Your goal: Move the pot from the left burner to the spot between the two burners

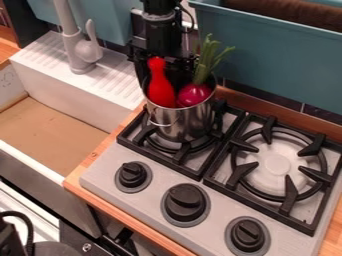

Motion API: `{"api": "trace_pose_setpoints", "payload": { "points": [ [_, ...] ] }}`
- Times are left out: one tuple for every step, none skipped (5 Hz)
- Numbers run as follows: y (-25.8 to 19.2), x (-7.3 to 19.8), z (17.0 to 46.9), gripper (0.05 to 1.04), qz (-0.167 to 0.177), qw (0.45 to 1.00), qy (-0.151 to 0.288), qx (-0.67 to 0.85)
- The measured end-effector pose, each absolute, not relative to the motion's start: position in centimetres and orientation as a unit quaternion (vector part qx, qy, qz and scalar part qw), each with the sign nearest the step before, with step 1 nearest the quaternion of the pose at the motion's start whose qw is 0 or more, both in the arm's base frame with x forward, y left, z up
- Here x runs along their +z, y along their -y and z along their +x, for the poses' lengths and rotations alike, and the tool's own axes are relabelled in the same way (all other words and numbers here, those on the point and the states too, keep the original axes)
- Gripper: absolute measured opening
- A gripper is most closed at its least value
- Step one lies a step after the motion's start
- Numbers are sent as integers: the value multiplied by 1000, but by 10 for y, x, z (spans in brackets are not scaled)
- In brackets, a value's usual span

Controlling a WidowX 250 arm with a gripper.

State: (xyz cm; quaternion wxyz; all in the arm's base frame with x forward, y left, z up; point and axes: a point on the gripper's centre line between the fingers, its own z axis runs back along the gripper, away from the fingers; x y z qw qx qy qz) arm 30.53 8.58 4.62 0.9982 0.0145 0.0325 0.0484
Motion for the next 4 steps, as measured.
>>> {"api": "trace_pose_setpoints", "payload": {
  "points": [
    [-84,46,305,371,10,998,-33,53],
    [-84,44,304,162,2,997,-31,65],
    [-79,44,300,63,-12,995,-45,84],
    [-74,47,297,55,-25,993,-52,102]
  ]
}}
